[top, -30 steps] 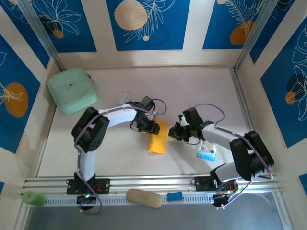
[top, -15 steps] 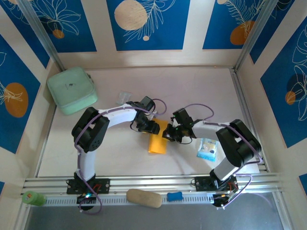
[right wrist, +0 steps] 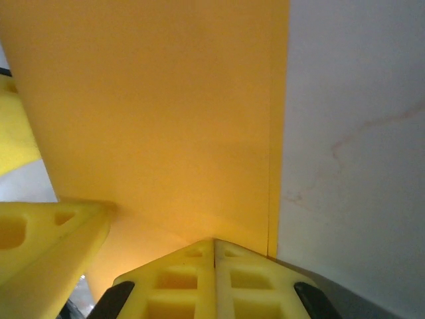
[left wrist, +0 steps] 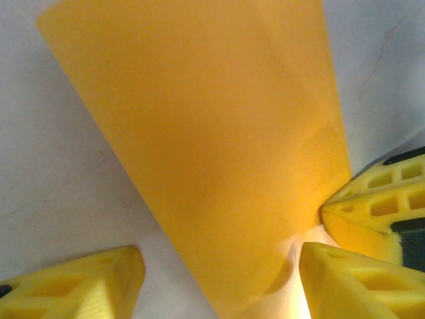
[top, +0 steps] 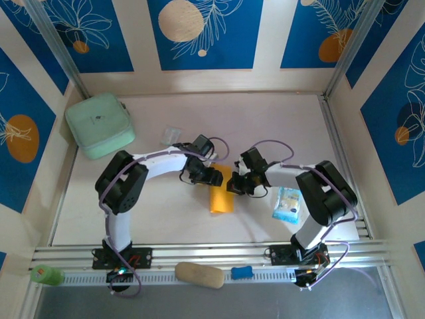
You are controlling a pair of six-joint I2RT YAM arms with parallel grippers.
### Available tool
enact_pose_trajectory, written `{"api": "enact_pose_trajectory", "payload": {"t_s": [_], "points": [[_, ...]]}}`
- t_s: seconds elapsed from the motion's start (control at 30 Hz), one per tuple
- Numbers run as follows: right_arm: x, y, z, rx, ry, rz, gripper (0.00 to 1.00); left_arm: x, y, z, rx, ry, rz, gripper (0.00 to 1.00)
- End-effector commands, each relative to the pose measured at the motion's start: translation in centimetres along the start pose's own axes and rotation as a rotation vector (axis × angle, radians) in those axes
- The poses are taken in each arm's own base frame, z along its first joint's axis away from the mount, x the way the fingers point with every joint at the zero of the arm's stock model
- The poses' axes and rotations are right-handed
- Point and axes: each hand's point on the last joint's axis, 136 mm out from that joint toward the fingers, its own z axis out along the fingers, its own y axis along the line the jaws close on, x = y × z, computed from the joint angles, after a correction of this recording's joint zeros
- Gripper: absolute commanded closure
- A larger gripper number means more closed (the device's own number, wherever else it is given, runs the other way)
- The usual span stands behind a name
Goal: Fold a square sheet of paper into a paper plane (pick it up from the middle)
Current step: Hold the square sheet of paper at the center of the table, then first fold the square sheet of paper in half at the center of the table.
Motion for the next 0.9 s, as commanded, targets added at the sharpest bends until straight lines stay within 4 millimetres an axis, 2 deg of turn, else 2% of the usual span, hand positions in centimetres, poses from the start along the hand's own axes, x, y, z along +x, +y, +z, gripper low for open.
{"api": "enact_pose_trajectory", "payload": {"t_s": [0.0,0.1,0.17,0.3,0.5,0.63,0.73,0.87], "points": [[1.5,-2.4,0.6,0.076,0.103,-0.079,1.0,-2.9,-0.5,-2.9,0.016,-0.179,-0.031,0.32],[0.9,-1.3,1.2,0.032,0.125,-0.128,1.0,-3.6,-0.9,-5.6,0.056,-0.256,-0.06,0.32],[0.4,-1.5,1.4,0.058,0.136,-0.123,1.0,-3.9,-1.4,-7.1,0.117,-0.298,-0.071,0.35],[0.1,-2.1,1.6,0.091,0.136,-0.099,1.0,-4.8,-3.7,-8.5,0.352,-0.334,-0.082,0.62],[0.0,-2.6,1.3,0.098,0.128,-0.061,1.0,-5.5,-4.9,-6.4,0.518,-0.266,-0.128,0.98],[0.0,-2.9,1.3,0.105,0.125,-0.045,1.0,-5.2,-3.7,-4.3,0.51,-0.231,-0.189,1.0],[0.0,-3.1,1.3,0.108,0.124,-0.04,1.0,-4.3,-2.7,-2.6,0.495,-0.192,-0.232,1.0],[0.0,-3.2,1.2,0.112,0.12,-0.034,1.0,-3.1,-1.1,-1.5,0.461,-0.179,-0.264,1.0]]}}
